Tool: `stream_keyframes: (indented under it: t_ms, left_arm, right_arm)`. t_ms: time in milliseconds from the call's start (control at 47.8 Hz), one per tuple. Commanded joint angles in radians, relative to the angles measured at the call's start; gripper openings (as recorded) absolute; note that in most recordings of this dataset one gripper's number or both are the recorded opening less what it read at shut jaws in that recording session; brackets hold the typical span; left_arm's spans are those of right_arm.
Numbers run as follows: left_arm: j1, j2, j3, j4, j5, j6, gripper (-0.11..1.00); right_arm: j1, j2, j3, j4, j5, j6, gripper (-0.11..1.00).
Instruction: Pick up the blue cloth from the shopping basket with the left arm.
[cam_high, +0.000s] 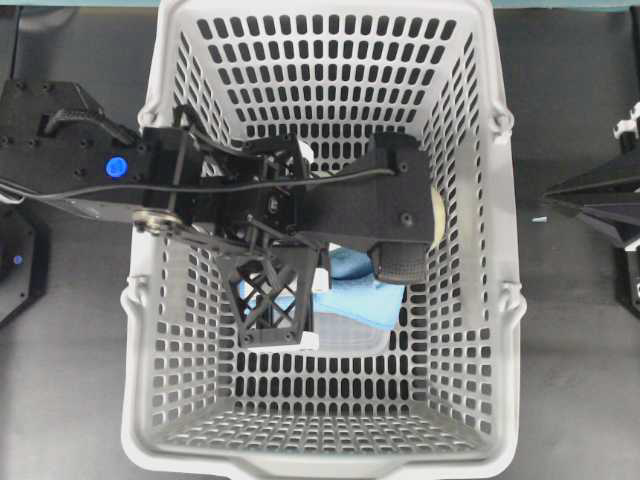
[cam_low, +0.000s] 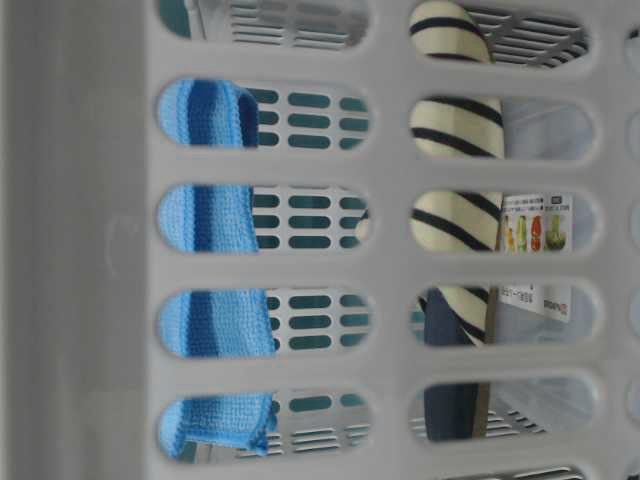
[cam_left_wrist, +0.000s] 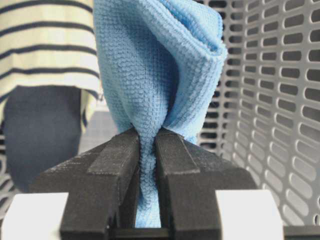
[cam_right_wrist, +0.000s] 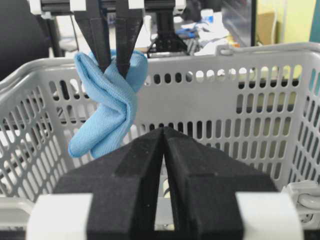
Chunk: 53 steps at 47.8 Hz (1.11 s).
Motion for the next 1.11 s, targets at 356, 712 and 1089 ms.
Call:
stream_keyframes:
  t_ms: [356,712,1089]
  left_arm:
    - [-0.002,-0.025,-0.025,0.003,-0.002,0.002,0.07]
    - [-0.002,-0.023,-0.025,0.003,-0.002,0.002,0.07]
    - [-0.002,-0.020,-0.025,0.005,-0.002,-0.003,0.07]
  right_arm:
    - [0.000,0.005,-0.006,0.002,-0.012,0.002,0.00]
    - [0.000,0.003,-0.006,0.002,-0.012,0.002,0.00]
    - [0.000,-0.008,0.002,0.002,-0.012,0.002,0.00]
